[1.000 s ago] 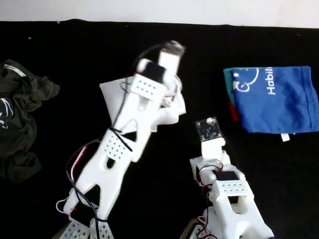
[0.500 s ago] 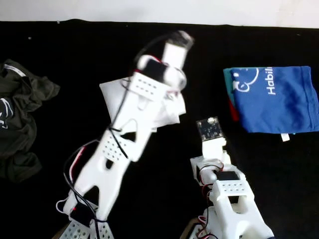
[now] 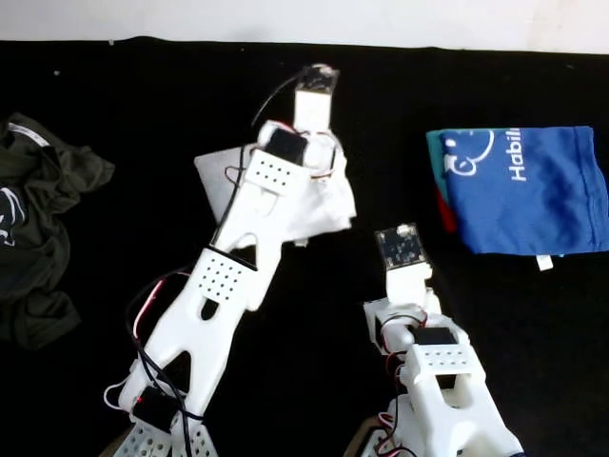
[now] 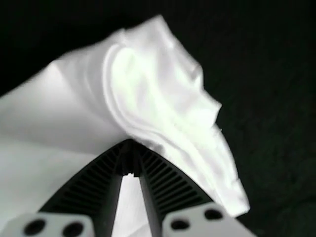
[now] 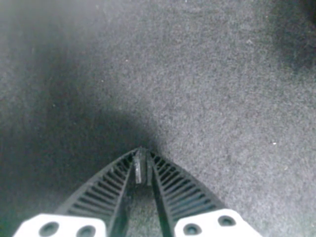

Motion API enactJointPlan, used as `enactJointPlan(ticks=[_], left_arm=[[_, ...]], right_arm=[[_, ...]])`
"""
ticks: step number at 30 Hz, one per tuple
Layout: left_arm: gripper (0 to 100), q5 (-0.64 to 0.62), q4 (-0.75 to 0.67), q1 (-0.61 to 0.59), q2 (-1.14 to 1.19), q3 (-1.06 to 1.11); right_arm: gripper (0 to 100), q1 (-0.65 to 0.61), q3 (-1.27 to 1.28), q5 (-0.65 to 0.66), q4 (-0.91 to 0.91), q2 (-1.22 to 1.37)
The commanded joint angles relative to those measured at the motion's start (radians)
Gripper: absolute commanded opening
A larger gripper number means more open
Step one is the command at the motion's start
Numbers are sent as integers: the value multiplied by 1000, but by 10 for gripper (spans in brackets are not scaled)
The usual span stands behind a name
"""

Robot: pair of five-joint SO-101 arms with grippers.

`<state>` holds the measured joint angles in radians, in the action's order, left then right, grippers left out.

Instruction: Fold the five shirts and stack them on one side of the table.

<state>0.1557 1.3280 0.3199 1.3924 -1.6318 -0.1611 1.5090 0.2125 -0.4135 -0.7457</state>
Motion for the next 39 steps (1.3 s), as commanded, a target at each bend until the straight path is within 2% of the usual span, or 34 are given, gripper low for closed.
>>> enactJointPlan(ticks=[1, 5, 9, 20, 26, 29, 33, 39], left_arm=[[9, -6, -117, 47, 10, -28], [12, -5, -187, 59, 33, -28], [12, -6, -183, 42, 5, -31], [11, -6, 178, -5, -251, -31], [10, -3, 443, -24, -341, -30], [10, -6, 454, -82, -372, 12], [10, -9, 456, -166, -472, 196], [10, -3, 451, -202, -682, 716]], right_arm=[[7, 19, -13, -8, 24, 7], [7, 19, -13, -8, 24, 7], [7, 19, -13, -8, 24, 7], [7, 19, -13, -8, 24, 7], [7, 19, -13, -8, 24, 7], [7, 19, -13, -8, 24, 7], [7, 19, -13, -8, 24, 7], [7, 19, -13, -8, 24, 7]])
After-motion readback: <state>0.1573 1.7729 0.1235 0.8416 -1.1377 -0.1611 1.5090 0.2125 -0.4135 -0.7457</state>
